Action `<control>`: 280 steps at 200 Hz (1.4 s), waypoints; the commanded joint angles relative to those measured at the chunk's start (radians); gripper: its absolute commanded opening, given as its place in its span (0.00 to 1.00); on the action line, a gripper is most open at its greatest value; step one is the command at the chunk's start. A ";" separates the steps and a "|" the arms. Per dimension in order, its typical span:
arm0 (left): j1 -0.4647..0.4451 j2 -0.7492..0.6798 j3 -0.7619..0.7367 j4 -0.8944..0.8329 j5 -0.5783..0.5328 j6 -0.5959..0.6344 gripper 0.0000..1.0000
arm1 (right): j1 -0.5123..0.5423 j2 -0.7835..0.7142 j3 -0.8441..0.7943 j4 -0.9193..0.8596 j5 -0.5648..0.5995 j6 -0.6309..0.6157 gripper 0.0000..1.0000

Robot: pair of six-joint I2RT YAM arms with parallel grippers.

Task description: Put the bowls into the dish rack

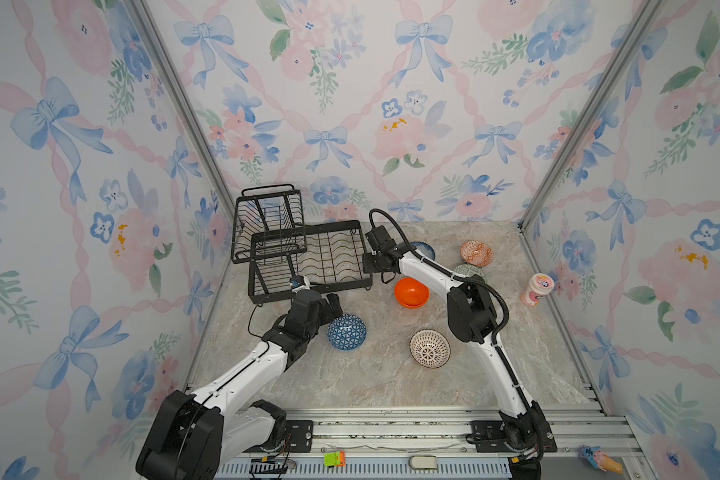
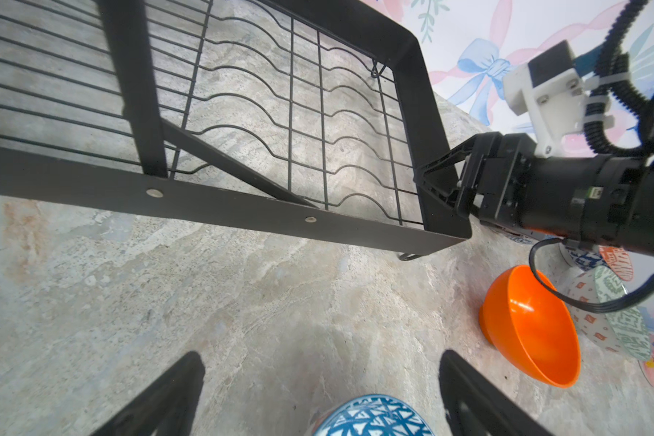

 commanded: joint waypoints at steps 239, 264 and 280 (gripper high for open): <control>-0.105 -0.056 0.035 -0.417 0.132 0.074 0.94 | 0.070 -0.959 -1.062 0.375 0.189 -0.021 0.97; -0.105 -0.023 0.028 -0.417 0.118 0.072 0.86 | 0.087 -0.942 -1.097 0.485 0.190 -0.065 0.97; -0.106 0.006 0.036 -0.417 0.119 0.065 0.78 | 0.099 -0.939 -1.137 0.562 0.190 -0.090 0.97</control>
